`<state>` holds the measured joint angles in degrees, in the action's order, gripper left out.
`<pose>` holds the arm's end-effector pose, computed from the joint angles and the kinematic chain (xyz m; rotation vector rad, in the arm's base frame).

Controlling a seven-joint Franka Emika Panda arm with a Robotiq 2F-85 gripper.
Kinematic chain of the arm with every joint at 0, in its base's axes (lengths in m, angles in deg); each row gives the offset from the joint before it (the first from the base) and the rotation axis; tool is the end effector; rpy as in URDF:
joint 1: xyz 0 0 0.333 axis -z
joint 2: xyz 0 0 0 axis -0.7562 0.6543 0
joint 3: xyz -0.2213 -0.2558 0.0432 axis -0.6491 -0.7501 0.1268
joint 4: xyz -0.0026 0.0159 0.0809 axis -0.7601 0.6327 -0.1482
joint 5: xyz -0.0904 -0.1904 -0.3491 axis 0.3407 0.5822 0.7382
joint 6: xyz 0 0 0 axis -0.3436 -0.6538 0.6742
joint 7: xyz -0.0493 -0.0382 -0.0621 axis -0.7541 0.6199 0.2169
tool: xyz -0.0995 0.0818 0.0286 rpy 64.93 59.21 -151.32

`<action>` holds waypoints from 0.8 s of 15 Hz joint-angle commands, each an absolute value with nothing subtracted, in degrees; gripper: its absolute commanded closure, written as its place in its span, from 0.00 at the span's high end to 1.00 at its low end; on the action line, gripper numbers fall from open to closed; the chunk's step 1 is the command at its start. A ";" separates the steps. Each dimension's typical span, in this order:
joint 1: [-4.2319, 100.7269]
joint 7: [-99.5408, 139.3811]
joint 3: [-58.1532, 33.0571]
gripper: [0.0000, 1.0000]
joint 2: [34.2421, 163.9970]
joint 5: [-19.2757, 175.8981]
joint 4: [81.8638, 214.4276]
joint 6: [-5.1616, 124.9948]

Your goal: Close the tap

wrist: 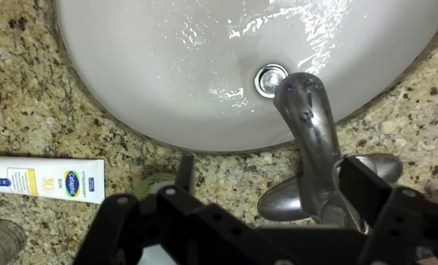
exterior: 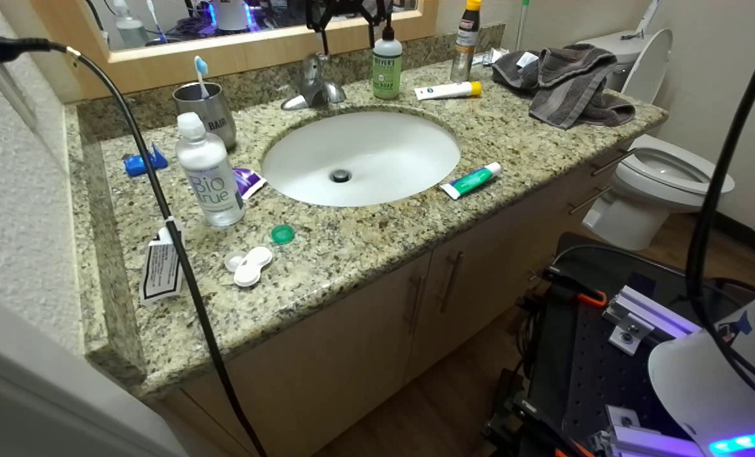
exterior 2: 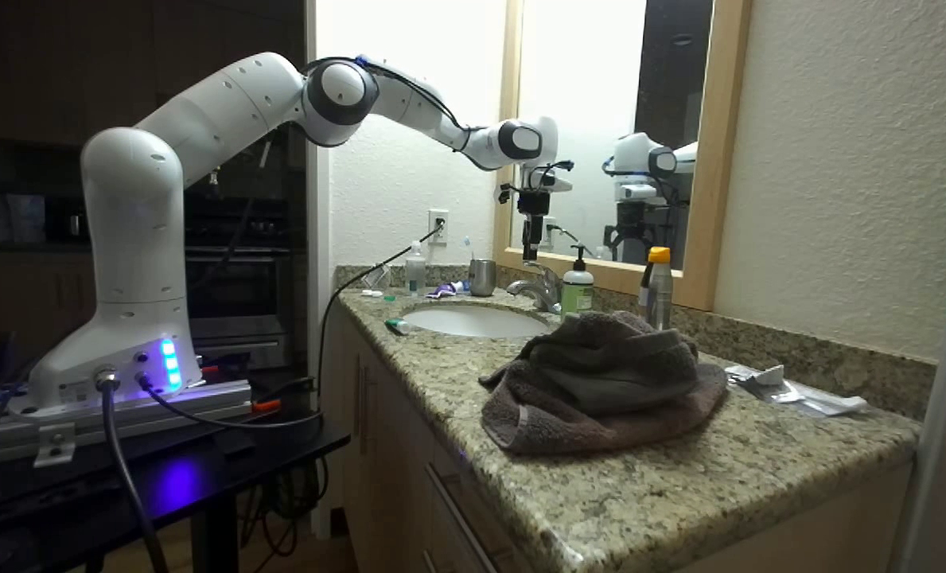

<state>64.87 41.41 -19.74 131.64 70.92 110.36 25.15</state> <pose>0.7383 -0.3027 0.3498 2.7779 -1.3049 -0.0825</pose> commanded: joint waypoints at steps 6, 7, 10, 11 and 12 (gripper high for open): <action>65.18 41.06 -19.50 1.00 132.20 70.56 111.04 25.10; 65.25 40.94 -19.44 1.00 132.20 70.47 110.97 25.19; 65.23 40.61 -19.38 1.00 132.16 70.53 110.94 25.23; 65.15 40.45 -19.36 1.00 132.14 70.61 111.03 25.08; 65.16 39.99 -19.25 1.00 132.24 70.67 110.79 23.83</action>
<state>64.85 41.32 -19.74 131.76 70.94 110.50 25.05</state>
